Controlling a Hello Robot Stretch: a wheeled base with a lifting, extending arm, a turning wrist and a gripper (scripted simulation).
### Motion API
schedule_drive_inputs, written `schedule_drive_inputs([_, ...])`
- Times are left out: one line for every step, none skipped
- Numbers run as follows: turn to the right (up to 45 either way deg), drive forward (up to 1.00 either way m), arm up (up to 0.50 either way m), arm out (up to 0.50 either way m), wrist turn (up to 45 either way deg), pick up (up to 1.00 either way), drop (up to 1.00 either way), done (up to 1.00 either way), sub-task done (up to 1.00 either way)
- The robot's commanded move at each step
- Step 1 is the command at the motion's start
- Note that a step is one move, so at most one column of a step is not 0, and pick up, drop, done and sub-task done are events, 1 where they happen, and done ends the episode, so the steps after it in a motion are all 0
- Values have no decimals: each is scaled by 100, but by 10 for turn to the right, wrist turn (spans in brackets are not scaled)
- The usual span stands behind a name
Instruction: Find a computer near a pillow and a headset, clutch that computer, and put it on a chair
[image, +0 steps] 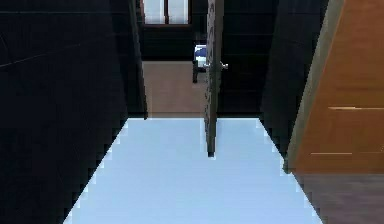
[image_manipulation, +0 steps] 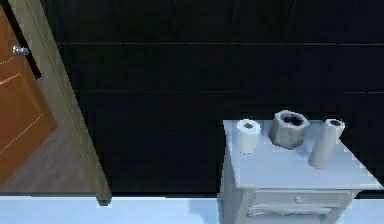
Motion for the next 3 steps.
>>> schedule_drive_inputs([300, 0, 0, 0, 0, 0, 0, 0, 0])
schedule_drive_inputs([0, 85, 0, 0, 0, 0, 0, 0, 0])
schedule_drive_inputs([-210, 0, 0, 0, 0, 0, 0, 0, 0])
